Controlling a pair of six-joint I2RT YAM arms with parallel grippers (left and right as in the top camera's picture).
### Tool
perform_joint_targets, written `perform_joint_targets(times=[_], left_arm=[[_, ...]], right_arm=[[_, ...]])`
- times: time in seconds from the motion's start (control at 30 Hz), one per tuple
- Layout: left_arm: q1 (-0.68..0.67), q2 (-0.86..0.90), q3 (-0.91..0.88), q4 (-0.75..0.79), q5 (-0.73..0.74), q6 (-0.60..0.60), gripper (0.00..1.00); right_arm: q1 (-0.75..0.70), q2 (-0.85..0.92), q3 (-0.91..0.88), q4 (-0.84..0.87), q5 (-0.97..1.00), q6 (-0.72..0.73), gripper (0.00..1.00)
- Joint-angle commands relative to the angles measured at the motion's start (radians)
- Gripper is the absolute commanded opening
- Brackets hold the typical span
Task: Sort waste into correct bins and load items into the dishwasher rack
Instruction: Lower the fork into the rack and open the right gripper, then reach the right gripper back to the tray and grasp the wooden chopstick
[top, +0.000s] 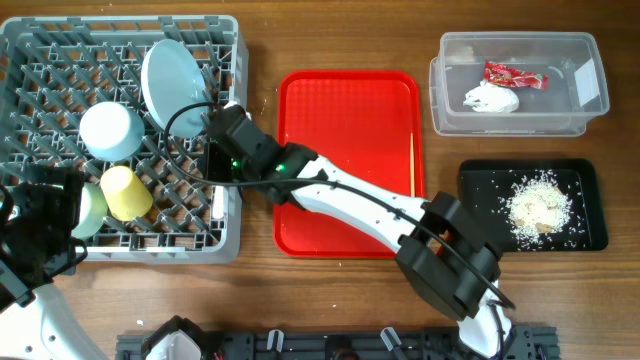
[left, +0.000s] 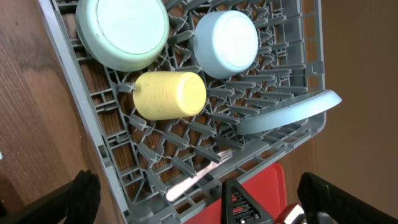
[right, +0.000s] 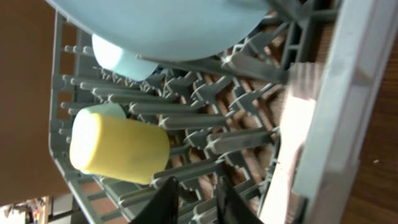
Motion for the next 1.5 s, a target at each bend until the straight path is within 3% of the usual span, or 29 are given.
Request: perform_joint_targets(times=[0.0,0.07,0.1,0.2,0.4,0.47,0.53,0.6,0.67,0.93,1.1,1.27,1.47], left_arm=[[0.004,0.000,0.001,0.000,0.008,-0.002,1.00],[0.004,0.000,0.001,0.000,0.008,-0.002,1.00],[0.004,0.000,0.001,0.000,0.008,-0.002,1.00],[0.004,0.000,0.001,0.000,0.008,-0.002,1.00],[0.004,0.000,0.001,0.000,0.008,-0.002,1.00],[0.004,0.000,0.001,0.000,0.008,-0.002,1.00],[0.004,0.000,0.001,0.000,0.008,-0.002,1.00],[0.004,0.000,0.001,0.000,0.008,-0.002,1.00],[0.004,0.000,0.001,0.000,0.008,-0.002,1.00],[0.004,0.000,0.001,0.000,0.008,-0.002,1.00],[0.004,0.000,0.001,0.000,0.008,-0.002,1.00],[0.004,0.000,0.001,0.000,0.008,-0.002,1.00],[0.004,0.000,0.001,0.000,0.008,-0.002,1.00]], right_arm=[[-0.009,0.000,0.002,0.002,0.089,0.012,0.43],[-0.023,-0.015,0.002,-0.002,0.086,-0.017,0.75],[-0.039,-0.038,0.002,-0.022,0.085,-0.033,0.83],[-0.092,-0.141,0.002,-0.107,0.085,-0.063,0.90],[-0.289,-0.397,0.002,-0.311,0.074,-0.314,0.94],[-0.360,-0.424,0.002,-0.492,0.156,-0.347,0.93],[-0.409,-0.410,-0.003,-0.649,0.242,-0.349,0.87],[-0.454,-0.371,-0.044,-0.781,0.308,-0.353,0.62],[-0.476,-0.327,-0.096,-0.832,0.333,-0.353,0.51],[-0.499,-0.117,-0.212,-0.860,0.344,-0.385,0.51],[-0.553,-0.113,-0.212,-0.907,0.336,-0.442,0.50],[-0.627,-0.112,-0.220,-0.875,0.174,-0.624,0.50],[-0.635,-0.112,-0.297,-0.790,0.161,-0.640,0.49]])
